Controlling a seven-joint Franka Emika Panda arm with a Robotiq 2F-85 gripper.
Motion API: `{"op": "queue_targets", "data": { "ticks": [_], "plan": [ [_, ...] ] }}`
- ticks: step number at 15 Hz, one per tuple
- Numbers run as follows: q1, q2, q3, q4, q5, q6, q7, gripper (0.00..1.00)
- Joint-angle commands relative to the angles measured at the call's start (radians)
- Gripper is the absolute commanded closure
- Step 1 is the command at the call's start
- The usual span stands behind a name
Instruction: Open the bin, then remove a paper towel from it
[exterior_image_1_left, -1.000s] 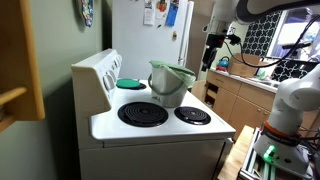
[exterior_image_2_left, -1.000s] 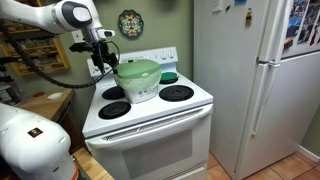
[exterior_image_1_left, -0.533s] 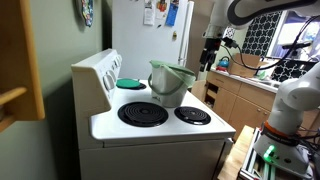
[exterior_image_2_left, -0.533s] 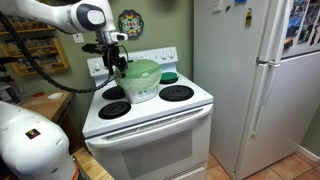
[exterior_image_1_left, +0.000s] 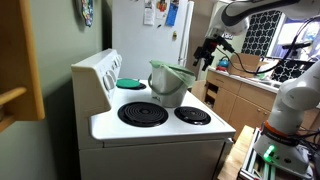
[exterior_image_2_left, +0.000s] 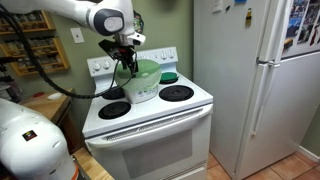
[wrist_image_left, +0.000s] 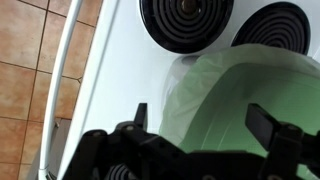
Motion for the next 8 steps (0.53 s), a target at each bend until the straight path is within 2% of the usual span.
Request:
{"op": "queue_targets", "data": {
  "ticks": [1, 5, 8],
  "plan": [
    [-0.017, 0.008, 0.006, 0.001, 0.005, 0.004, 0.006, 0.00],
    [-0.032, 0.048, -0.001, 0.004, 0.007, 0.028, 0.023, 0.00],
    [-0.025, 0.093, -0.049, 0.020, 0.097, 0.027, -0.010, 0.00]
  ]
}}
